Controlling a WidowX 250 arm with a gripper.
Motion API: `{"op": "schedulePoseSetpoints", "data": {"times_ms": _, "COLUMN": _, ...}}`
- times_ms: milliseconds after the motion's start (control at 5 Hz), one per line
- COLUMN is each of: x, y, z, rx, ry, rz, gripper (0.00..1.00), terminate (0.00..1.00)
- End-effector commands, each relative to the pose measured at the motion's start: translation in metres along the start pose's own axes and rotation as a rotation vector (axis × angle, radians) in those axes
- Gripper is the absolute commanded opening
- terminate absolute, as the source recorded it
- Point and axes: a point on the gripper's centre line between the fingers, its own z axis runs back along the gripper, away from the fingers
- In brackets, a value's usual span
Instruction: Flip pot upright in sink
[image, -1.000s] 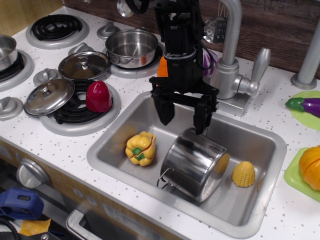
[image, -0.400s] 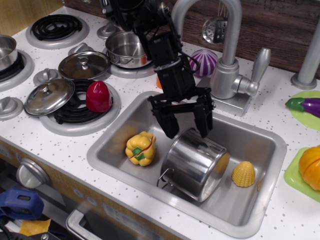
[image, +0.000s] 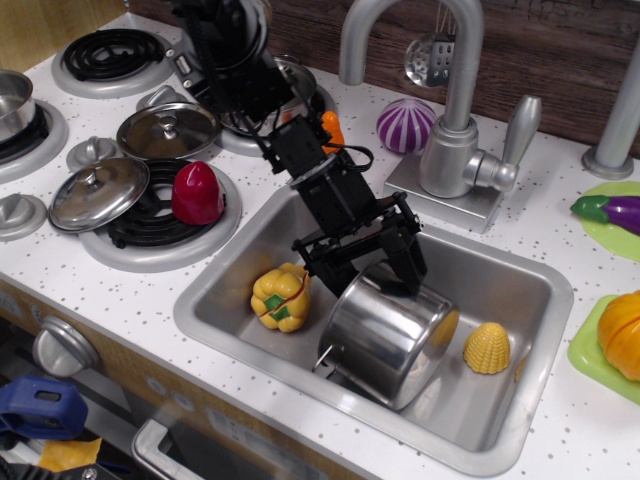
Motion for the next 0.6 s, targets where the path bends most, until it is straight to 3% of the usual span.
{"op": "schedulePoseSetpoints", "data": {"times_ms": 0, "x": 0.001, "y": -0.008, "z": 0.006, "rx": 0.024, "ry": -0.052, "rz": -0.028, "gripper": 0.0, "terminate": 0.0}}
{"op": "schedulePoseSetpoints", "data": {"times_ms": 200, "x": -0.003, "y": -0.016, "z": 0.008, "rx": 0.042, "ry": -0.073, "rz": -0.027, "gripper": 0.0, "terminate": 0.0}}
{"op": "schedulePoseSetpoints", "data": {"times_ms": 400, "x": -0.007, "y": -0.023, "z": 0.012, "rx": 0.132, "ry": -0.125, "rz": -0.048, "gripper": 1.0, "terminate": 0.0}}
